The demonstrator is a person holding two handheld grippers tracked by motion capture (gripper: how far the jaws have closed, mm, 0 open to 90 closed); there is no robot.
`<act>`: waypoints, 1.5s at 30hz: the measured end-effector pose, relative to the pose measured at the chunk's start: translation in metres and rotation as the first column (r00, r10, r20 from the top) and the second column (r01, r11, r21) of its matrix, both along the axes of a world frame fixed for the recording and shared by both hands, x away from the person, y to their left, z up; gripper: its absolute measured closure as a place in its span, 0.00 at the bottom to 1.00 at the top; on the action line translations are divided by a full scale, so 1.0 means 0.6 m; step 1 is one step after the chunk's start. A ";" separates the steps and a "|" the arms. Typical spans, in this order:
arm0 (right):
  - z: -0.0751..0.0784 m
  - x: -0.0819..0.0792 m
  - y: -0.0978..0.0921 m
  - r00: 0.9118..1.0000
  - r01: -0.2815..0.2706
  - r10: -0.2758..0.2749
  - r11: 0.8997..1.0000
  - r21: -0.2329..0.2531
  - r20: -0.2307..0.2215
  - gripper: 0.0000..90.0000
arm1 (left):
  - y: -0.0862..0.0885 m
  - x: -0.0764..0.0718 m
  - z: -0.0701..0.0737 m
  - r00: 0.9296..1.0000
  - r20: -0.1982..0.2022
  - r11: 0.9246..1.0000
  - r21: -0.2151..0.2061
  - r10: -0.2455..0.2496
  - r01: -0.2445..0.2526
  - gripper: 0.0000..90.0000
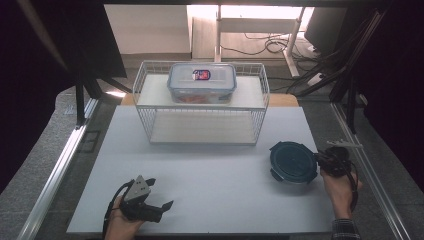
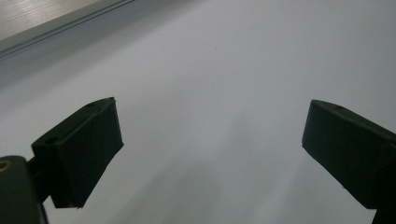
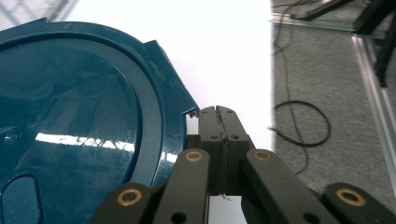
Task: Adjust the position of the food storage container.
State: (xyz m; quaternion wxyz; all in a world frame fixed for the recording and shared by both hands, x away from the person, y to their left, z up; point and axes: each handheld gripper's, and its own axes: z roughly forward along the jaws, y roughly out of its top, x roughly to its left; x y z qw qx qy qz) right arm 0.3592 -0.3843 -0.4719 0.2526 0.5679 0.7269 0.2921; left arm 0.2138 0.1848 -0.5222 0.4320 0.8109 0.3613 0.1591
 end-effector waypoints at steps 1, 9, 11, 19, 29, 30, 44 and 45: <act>-0.001 0.000 0.011 1.000 -0.017 0.017 1.000 0.003 -0.001 0.99 | 0.000 0.000 0.000 1.000 0.000 1.000 0.001 -0.002 0.002 0.05; -0.003 -0.004 0.057 0.996 -0.092 0.092 0.996 0.016 -0.011 1.00 | -0.001 0.000 0.000 1.000 -0.002 1.000 0.004 -0.006 0.006 0.05; -0.004 -0.008 0.071 0.992 -0.123 0.123 0.992 0.024 -0.018 1.00 | -0.001 0.000 0.000 1.000 -0.004 1.000 0.005 -0.006 0.006 0.05; -0.007 -0.022 0.132 0.975 -0.219 0.220 0.976 0.019 -0.043 1.00 | -0.003 0.000 -0.001 1.000 -0.011 1.000 0.006 -0.010 0.010 0.05; -0.011 -0.053 0.202 0.942 -0.327 0.328 0.945 0.028 -0.074 0.99 | -0.003 0.000 -0.001 1.000 -0.022 1.000 0.005 -0.018 0.018 0.06; -0.011 -0.056 0.207 0.940 -0.332 0.333 0.943 0.030 -0.078 0.99 | -0.003 0.000 -0.001 1.000 -0.023 1.000 0.005 -0.018 0.018 0.06; -0.014 -0.091 0.254 0.903 -0.416 0.419 0.908 0.050 -0.097 0.99 | -0.005 0.001 -0.002 0.999 -0.038 1.000 0.005 -0.022 0.022 0.06; -0.014 -0.095 0.255 0.900 -0.422 0.425 0.905 0.052 -0.100 0.99 | -0.005 0.001 -0.002 0.999 -0.042 1.000 0.002 -0.023 0.023 0.06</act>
